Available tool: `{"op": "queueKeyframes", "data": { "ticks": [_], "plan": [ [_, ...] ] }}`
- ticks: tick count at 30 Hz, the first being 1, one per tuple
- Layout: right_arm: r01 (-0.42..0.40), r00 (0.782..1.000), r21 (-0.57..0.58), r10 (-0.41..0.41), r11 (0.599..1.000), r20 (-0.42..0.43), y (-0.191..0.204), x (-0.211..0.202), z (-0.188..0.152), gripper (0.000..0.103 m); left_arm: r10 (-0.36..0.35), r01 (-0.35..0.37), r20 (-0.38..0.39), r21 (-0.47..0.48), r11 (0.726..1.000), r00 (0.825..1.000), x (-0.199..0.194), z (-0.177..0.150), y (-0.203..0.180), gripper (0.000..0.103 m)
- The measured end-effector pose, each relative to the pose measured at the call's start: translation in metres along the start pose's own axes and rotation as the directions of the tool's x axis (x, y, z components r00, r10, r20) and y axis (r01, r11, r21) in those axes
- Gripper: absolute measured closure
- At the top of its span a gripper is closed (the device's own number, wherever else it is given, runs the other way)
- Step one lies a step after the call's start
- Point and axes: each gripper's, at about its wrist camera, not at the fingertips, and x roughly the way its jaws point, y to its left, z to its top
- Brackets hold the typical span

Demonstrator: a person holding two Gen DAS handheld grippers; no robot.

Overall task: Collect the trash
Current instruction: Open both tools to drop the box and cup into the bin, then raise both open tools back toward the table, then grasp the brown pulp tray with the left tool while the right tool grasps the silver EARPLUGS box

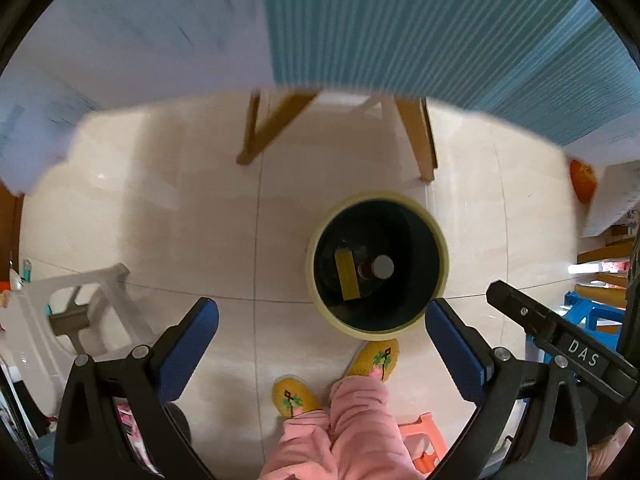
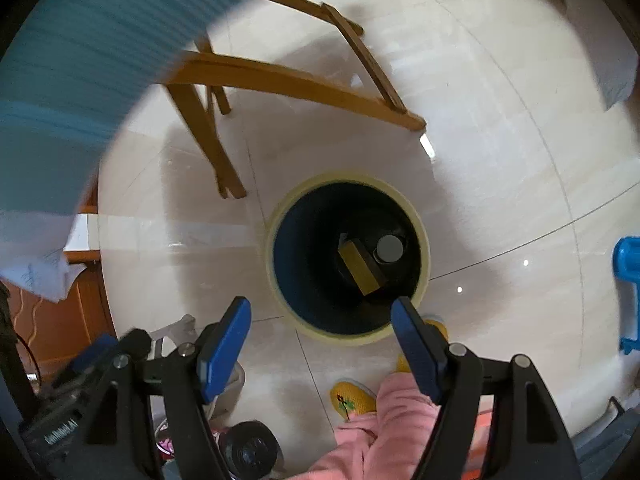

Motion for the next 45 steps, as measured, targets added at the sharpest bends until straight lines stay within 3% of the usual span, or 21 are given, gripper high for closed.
{"op": "queueKeyframes", "data": {
  "ticks": [9, 15, 18, 21, 26, 31, 37, 42, 45],
  "plan": [
    [0.012, 0.996, -0.06, -0.006, 0.998, 0.092, 0.044, -0.106, -0.02, 0.03, -0.01, 0.007, 0.085, 0.039, 0.999, 0.996, -0.128, 0.008, 0.008, 0.001],
    [0.024, 0.984, -0.092, -0.007, 0.995, 0.18, 0.069, -0.176, -0.032, 0.03, -0.038, 0.03, 0.13, 0.058, 0.998, 0.991, -0.189, 0.018, 0.006, 0.001],
    [0.063, 0.974, -0.11, -0.037, 0.992, 0.224, 0.079, -0.206, -0.034, 0.03, -0.047, 0.038, 0.143, 0.07, 0.997, 0.989, -0.214, 0.024, 0.002, 0.002],
    [0.075, 0.96, -0.116, -0.04, 0.99, 0.277, 0.086, -0.24, -0.031, 0.03, -0.04, 0.025, 0.169, 0.086, 0.996, 0.985, -0.243, 0.029, -0.002, 0.009],
    [0.093, 0.921, -0.125, -0.038, 0.988, 0.388, 0.101, -0.298, -0.027, 0.03, -0.051, 0.021, 0.245, 0.126, 0.992, 0.968, -0.283, 0.036, -0.012, 0.01],
    [0.117, 0.882, -0.141, -0.037, 0.983, 0.47, 0.117, -0.339, -0.02, 0.03, -0.083, 0.045, 0.29, 0.138, 0.989, 0.954, -0.308, 0.054, -0.022, 0.011],
    [0.137, 0.854, -0.173, -0.028, 0.975, 0.52, 0.126, -0.365, -0.006, 0.03, -0.115, 0.079, 0.303, 0.129, 0.988, 0.946, -0.318, 0.079, -0.036, 0.011],
    [0.144, 0.857, -0.188, -0.027, 0.971, 0.515, 0.118, -0.361, 0.03, 0.03, -0.106, 0.075, 0.332, 0.105, 0.992, 0.937, -0.314, 0.108, -0.05, 0.011],
    [0.152, 0.864, -0.191, -0.036, 0.97, 0.501, 0.105, -0.35, 0.069, 0.03, -0.106, 0.087, 0.309, 0.076, 0.993, 0.945, -0.298, 0.137, -0.065, 0.011]
  ]
}}
